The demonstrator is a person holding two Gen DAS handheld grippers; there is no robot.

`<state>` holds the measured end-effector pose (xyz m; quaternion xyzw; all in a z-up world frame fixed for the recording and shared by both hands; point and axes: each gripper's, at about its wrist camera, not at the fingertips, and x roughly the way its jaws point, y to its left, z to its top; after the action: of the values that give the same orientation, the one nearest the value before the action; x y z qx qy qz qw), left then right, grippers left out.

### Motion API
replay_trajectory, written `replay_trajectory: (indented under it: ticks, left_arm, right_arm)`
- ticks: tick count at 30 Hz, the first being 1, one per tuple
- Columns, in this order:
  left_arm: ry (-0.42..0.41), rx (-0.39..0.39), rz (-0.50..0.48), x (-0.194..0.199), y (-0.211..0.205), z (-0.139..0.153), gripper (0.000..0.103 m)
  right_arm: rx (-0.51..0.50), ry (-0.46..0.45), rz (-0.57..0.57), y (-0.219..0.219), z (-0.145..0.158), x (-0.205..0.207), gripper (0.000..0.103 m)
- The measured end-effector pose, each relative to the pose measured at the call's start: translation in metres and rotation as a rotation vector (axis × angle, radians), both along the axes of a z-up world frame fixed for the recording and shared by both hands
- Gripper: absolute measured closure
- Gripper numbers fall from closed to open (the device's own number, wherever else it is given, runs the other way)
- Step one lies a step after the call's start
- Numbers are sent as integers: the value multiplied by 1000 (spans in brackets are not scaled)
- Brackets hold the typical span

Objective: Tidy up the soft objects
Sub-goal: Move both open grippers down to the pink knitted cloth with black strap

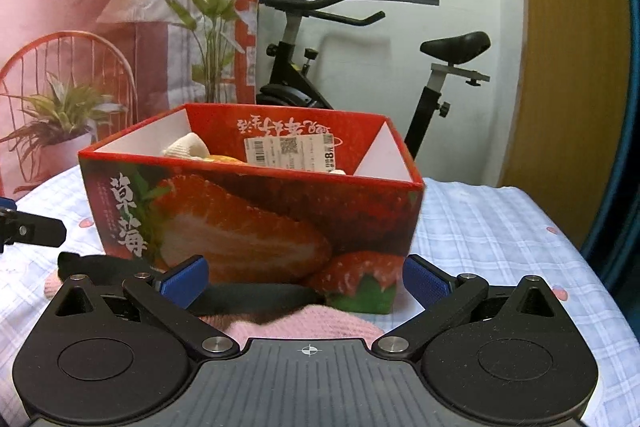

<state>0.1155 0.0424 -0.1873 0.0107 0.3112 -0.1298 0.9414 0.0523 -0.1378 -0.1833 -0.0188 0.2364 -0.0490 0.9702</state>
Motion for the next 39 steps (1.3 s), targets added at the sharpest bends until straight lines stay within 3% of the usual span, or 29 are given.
replay_trajectory:
  ticks: [8,17,28,39]
  left_arm:
    - [66,-74,-11,4,4,-12,29]
    - [139,-136,-17,1,4,-37,33]
    - [198,-204,-11,26,2,-44,34]
    - [144,-239,-61,21,-11,-24,35]
  right_arm:
    - [17,102,35,10,-24,25,9]
    - [33,91,73,6,-49,7,9]
    - [71,89,88,-3,-52,7,9]
    - [81,95,87,-4,-52,8,9]
